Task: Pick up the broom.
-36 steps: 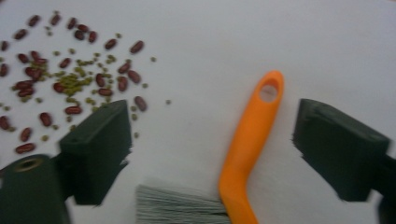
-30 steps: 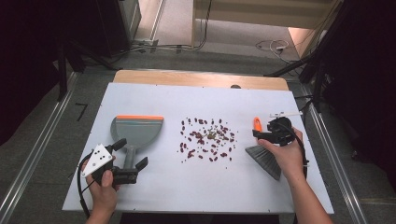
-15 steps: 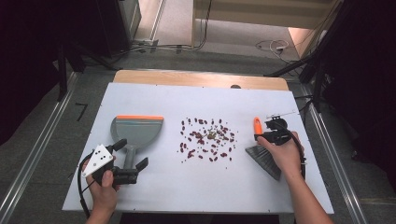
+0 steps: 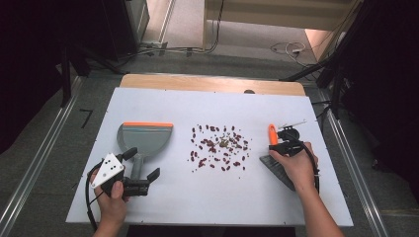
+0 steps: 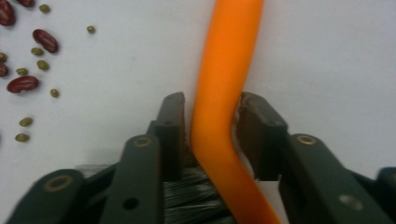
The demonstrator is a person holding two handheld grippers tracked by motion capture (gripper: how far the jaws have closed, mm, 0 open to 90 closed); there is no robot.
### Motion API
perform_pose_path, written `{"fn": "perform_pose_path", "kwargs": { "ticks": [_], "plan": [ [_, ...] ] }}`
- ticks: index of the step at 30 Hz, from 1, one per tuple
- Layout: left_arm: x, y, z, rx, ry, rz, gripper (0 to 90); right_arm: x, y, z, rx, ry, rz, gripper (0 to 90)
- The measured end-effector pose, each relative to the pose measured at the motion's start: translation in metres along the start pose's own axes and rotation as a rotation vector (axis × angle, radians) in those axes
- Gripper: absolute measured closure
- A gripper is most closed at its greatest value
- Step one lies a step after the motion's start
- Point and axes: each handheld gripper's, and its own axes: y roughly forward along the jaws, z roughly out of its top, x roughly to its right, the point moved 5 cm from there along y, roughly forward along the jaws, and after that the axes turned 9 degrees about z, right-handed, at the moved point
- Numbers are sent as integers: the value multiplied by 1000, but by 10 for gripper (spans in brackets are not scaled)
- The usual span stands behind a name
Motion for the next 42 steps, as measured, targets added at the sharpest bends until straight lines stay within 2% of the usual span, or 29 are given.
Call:
{"fn": "perform_pose_path", "kwargs": {
  "ticks": [1,5,8,11,12,13,14,17,19,20,21,22,23,24,26,27,28,31,35,37,42],
  "plan": [
    [1,0,0,0,4,-3,3,2,0,-1,15,21,9,680],
    [6,-1,5,16,-22,-18,3,3,-1,-3,35,23,22,683],
    [10,-3,13,32,-19,-12,3,5,-2,-3,49,18,37,684],
    [12,-5,21,56,-19,-10,3,4,-10,-6,163,3,57,685],
    [12,-5,23,61,-22,-9,3,4,-10,-6,163,3,57,685],
    [12,-4,25,63,-28,-8,3,4,-13,-7,193,2,71,687],
    [11,-1,26,63,-36,1,3,4,-21,-10,254,12,88,688],
    [10,6,29,61,-37,8,3,7,-37,-16,377,31,123,690],
    [11,11,30,70,-25,5,3,8,-48,-21,469,17,189,690],
    [11,15,30,82,-8,7,3,10,-51,-23,503,16,187,691],
    [11,19,29,83,3,14,3,10,-53,-25,524,5,214,691],
    [11,19,29,83,3,14,4,9,-56,-28,577,-21,253,691],
    [11,28,26,82,-15,15,5,9,-57,-30,600,-20,233,691],
    [11,28,26,82,-15,15,8,10,-57,-32,608,-20,212,691],
    [13,32,24,81,-16,7,8,9,-61,-35,662,-19,235,691],
    [17,36,24,79,-9,-16,8,9,-62,-35,676,-21,224,691],
    [19,38,24,66,0,-22,8,8,-65,-35,693,-24,214,692],
    [22,37,26,67,-9,-45,8,5,-73,-36,740,-31,221,693],
    [31,30,33,76,-1,-79,8,1,-84,-35,791,-32,273,694],
    [32,29,34,78,2,-82,8,-4,-89,-35,814,-34,294,695],
    [38,25,37,85,9,-103,8,-26,-103,-30,850,-87,315,695]
  ]
}}
